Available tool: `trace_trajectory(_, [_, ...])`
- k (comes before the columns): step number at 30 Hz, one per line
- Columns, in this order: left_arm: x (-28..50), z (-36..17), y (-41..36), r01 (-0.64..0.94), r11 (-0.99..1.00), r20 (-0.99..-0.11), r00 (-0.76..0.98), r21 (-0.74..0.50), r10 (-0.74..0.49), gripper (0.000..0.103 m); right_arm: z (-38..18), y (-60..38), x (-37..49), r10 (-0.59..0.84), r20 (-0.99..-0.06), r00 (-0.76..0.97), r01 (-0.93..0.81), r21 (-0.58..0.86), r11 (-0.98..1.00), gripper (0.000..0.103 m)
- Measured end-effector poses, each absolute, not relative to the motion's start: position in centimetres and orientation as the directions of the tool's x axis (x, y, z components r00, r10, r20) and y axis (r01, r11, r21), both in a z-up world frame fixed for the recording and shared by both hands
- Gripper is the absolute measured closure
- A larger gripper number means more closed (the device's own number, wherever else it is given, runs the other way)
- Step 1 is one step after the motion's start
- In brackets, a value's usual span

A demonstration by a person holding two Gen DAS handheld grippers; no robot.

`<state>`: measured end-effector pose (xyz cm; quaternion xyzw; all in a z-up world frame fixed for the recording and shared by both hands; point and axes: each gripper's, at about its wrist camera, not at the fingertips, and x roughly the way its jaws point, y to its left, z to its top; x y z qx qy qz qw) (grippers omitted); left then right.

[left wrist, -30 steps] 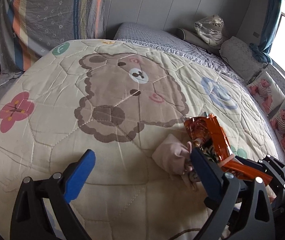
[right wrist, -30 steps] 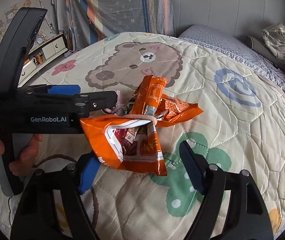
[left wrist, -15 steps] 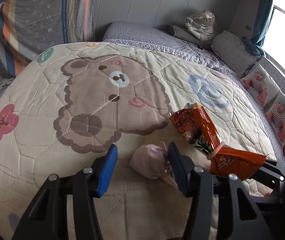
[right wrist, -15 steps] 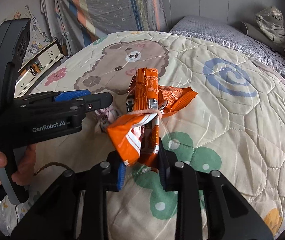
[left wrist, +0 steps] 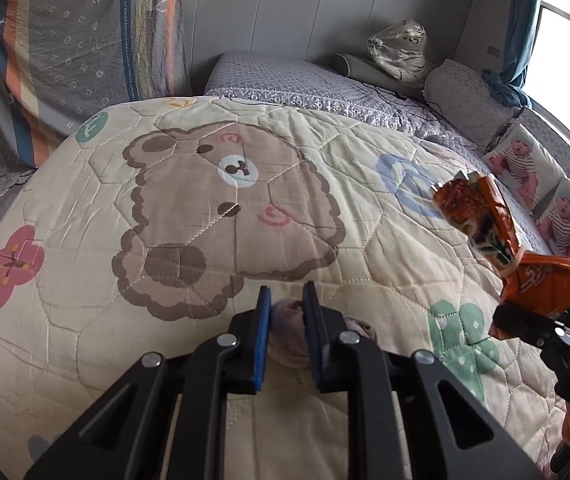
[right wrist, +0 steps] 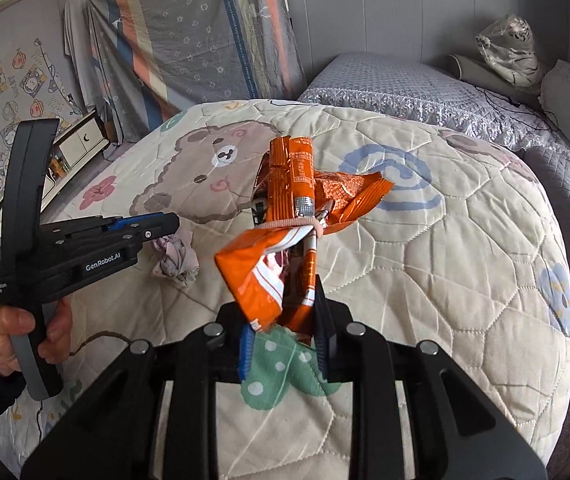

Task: Collect trash
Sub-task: 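Lift the chip bags and tissue and carry them over the bin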

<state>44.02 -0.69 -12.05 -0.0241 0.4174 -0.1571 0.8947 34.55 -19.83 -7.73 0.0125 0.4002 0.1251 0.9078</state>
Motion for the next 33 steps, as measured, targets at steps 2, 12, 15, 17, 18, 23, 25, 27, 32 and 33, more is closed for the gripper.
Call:
trace_trajectory(2, [43.6,-11.7,-0.6,0.269,0.947,-0.730,0.610,-0.175,-0.308,0.090,-7.6,-20.2,34.0,0.233,-0.722,0.652,-0.209,0.124,0.970,0.080])
trace_trajectory(12, [41.9,-9.8,1.2,0.259,0.946,-0.688,0.652,-0.194,-0.319,0.095,-6.4,-21.4,31.6,0.227,-0.708,0.669,-0.196,0.127,0.972,0.080])
trace_trajectory(15, [41.3,-9.1,1.7,0.252,0.947,-0.674,0.666,-0.200,-0.320,0.095,-6.0,-21.5,30.9,0.228,-0.705,0.671,-0.195,0.129,0.972,0.080])
trace_trajectory(17, [40.7,-8.6,2.0,0.254,0.947,-0.663,0.676,-0.198,-0.320,0.095,-5.6,-21.4,30.2,0.220,-0.698,0.682,-0.198,0.113,0.974,0.080])
trace_trajectory(18, [40.4,-8.3,2.0,0.256,0.946,-0.659,0.680,-0.200,-0.323,0.095,-5.4,-21.3,29.8,0.218,-0.694,0.686,-0.203,0.106,0.973,0.080])
trace_trajectory(23, [38.7,-7.2,1.7,0.271,0.945,-0.647,0.692,-0.181,-0.322,0.095,-4.4,-21.5,27.6,0.207,-0.675,0.708,-0.210,0.078,0.975,0.080])
trace_trajectory(25, [38.0,-6.9,1.4,0.278,0.945,-0.643,0.695,-0.172,-0.321,0.095,-4.2,-21.8,27.0,0.200,-0.671,0.714,-0.205,0.072,0.976,0.080])
trace_trajectory(27, [37.2,-6.4,1.0,0.289,0.942,-0.637,0.697,-0.171,-0.329,0.095,-4.0,-22.1,26.4,0.194,-0.668,0.718,-0.198,0.071,0.978,0.080])
trace_trajectory(32, [35.0,-5.4,-0.6,0.326,0.933,-0.624,0.700,-0.153,-0.347,0.095,-3.7,-23.4,24.4,0.177,-0.659,0.731,-0.176,0.069,0.982,0.080])
trace_trajectory(33, [34.4,-5.1,-1.1,0.336,0.930,-0.620,0.701,-0.149,-0.353,0.095,-3.6,-23.7,23.8,0.172,-0.655,0.736,-0.169,0.068,0.983,0.080])
